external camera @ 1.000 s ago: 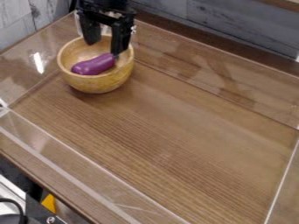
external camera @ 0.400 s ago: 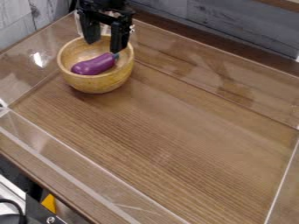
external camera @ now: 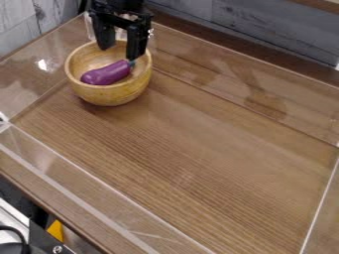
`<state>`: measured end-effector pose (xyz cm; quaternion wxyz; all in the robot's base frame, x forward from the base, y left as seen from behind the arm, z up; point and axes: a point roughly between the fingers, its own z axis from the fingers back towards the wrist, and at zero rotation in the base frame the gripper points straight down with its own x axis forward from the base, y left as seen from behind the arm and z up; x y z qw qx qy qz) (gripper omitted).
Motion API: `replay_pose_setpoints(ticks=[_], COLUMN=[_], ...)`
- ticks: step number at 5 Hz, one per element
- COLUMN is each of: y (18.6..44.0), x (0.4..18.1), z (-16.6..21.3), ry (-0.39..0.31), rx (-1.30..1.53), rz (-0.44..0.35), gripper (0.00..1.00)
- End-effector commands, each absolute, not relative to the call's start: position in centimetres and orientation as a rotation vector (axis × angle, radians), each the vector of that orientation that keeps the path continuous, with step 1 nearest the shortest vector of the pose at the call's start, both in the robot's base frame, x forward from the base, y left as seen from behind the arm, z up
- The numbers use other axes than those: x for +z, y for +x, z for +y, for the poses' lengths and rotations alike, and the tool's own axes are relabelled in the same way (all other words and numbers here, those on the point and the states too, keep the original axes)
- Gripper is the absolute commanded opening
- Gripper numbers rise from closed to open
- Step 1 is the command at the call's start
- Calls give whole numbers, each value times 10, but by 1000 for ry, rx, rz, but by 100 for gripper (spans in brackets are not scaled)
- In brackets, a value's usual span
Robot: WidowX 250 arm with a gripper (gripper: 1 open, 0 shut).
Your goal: Remove the purple eggplant from inside the brown bowl and put it on the table
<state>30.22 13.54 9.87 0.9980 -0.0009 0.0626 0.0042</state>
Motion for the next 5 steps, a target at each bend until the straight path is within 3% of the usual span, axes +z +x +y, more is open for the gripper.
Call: replay_pose_setpoints(ticks=[1, 5], y=[312, 320], x=[115, 103], z=[143, 157], ry=[23, 37], rx=[13, 15], rz=[59, 58], gripper=[100, 100])
